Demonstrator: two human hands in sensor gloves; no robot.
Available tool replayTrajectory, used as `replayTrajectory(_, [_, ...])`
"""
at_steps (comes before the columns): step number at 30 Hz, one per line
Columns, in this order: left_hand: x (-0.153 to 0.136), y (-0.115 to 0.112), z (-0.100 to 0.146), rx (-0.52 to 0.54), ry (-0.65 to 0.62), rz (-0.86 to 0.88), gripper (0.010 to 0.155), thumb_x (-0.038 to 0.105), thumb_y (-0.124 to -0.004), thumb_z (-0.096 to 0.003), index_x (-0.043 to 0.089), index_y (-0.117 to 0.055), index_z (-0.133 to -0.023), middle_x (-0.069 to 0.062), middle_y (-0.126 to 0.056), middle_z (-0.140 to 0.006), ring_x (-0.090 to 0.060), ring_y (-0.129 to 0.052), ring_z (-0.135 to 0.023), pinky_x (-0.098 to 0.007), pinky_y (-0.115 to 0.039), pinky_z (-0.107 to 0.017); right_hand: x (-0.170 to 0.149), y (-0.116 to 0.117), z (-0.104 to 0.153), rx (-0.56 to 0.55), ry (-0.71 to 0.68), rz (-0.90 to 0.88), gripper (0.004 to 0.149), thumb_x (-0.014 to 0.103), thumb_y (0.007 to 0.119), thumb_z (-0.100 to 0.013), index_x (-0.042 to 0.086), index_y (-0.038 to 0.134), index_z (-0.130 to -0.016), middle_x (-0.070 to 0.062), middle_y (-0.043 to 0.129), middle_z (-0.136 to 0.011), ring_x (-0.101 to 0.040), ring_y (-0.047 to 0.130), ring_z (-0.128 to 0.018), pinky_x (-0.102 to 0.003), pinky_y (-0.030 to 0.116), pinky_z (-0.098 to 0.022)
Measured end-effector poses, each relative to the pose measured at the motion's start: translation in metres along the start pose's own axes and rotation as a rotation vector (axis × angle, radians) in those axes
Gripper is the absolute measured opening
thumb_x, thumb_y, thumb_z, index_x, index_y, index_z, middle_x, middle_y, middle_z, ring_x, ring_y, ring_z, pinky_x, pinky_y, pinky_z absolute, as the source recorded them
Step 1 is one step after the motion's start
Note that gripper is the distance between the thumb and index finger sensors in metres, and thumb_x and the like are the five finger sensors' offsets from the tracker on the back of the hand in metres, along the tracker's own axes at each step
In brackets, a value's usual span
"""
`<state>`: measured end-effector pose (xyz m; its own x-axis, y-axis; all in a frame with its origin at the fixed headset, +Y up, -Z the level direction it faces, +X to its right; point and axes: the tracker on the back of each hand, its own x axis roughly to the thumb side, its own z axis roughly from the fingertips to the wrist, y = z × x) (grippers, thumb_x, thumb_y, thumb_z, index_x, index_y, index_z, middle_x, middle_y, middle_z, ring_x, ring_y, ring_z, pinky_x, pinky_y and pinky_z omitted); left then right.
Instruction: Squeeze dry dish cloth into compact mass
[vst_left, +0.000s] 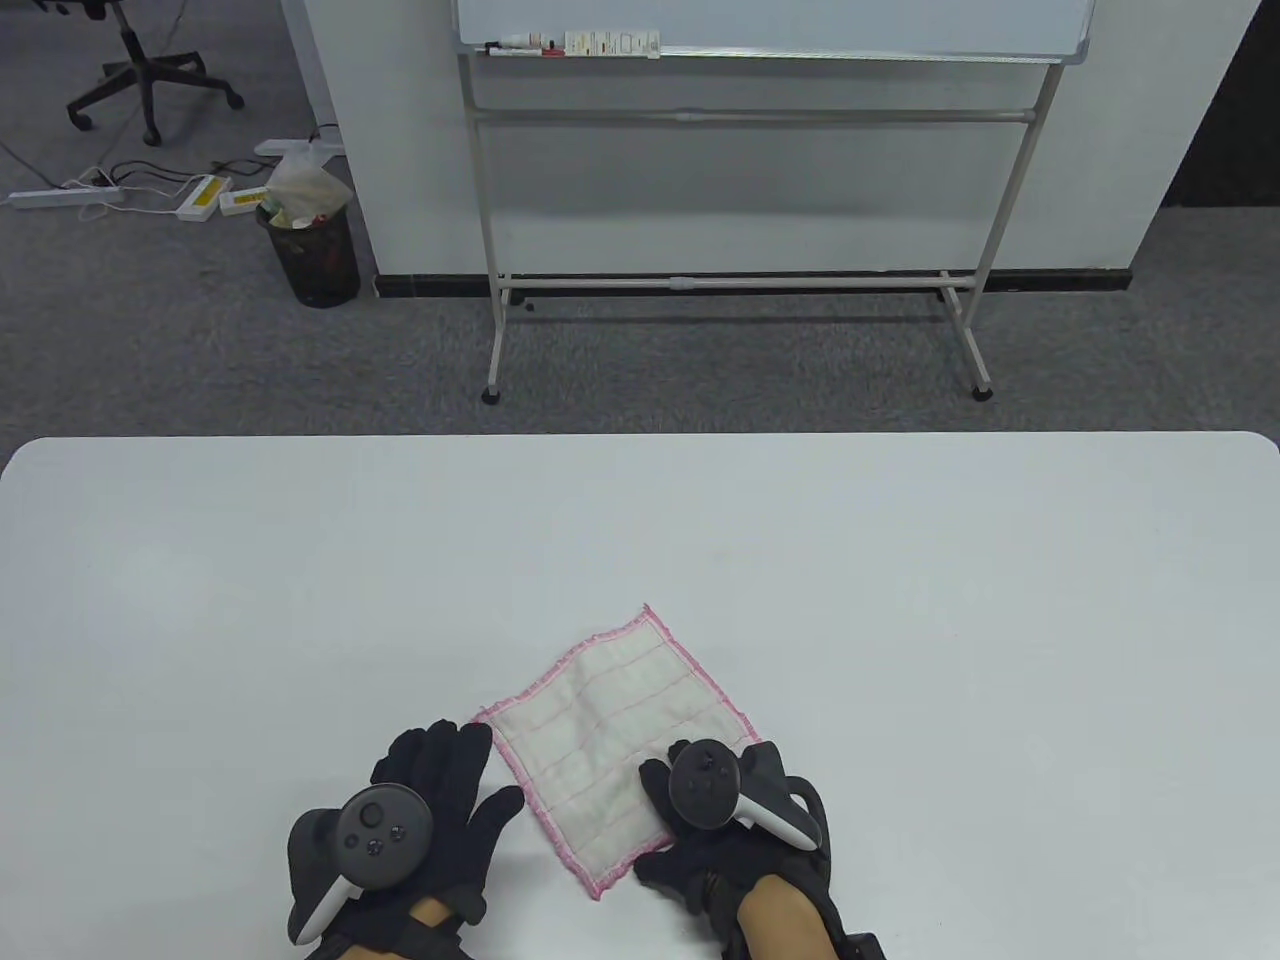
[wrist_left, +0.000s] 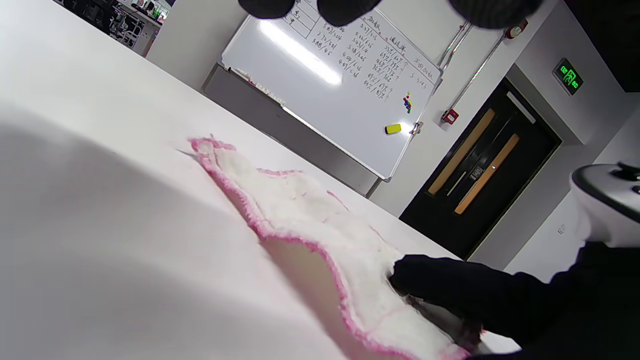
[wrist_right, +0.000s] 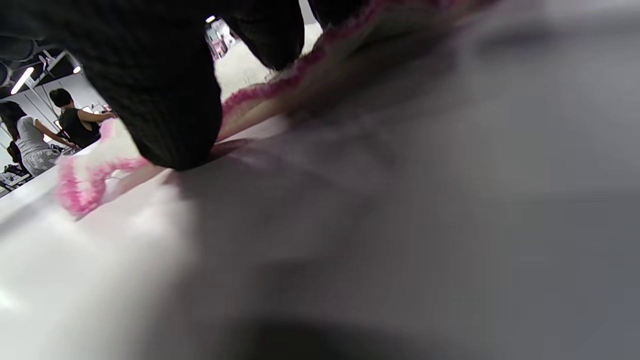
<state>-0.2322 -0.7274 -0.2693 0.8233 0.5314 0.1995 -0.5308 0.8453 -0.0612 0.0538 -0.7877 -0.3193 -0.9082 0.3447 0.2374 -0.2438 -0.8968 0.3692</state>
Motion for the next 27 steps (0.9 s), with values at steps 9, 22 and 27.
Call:
replayTrajectory(9, [-0.005,-0.002,-0.001,-0.014,0.023,0.002,0.072,0.064,-0.057,-0.0554,0.022,-0.037,-0.110,-0.019,-0.030,-0.115,-0.049,-0.021,-0.102,-0.066,-0.022,-0.070,0.008,-0.011,-0.001,-0.170,-0.011,0.075,0.050,0.037,0.084,-0.049,0.021,0.073,-0.094,-0.014,0.063,-0.101,-0.042,0.062,-0.091,-0.063,0.053,-0.066])
replayTrajectory(22, [-0.004,-0.007,-0.004,-0.038,0.030,0.026,0.072,0.064,-0.057,-0.0555,0.022,-0.037,-0.110,-0.018,-0.031,-0.115,-0.049,-0.021,-0.102,-0.066,-0.022,-0.071,-0.009,-0.036,0.016,-0.422,0.027,-0.271,0.046,0.043,0.081,-0.047,0.010,0.081,-0.079,-0.017,0.080,-0.088,-0.043,0.079,-0.078,-0.063,0.055,-0.064])
replayTrajectory(27, [-0.007,-0.004,-0.001,-0.043,0.035,0.061,0.072,0.064,-0.057,-0.0555,0.022,-0.037,-0.110,-0.019,-0.030,-0.115,-0.049,-0.021,-0.102,-0.066,-0.022,-0.071,-0.021,-0.044,0.026,-0.501,0.032,-0.659,0.047,0.044,0.080,-0.047,0.008,0.080,-0.078,-0.021,0.081,-0.087,-0.046,0.085,-0.073,-0.062,0.063,-0.058])
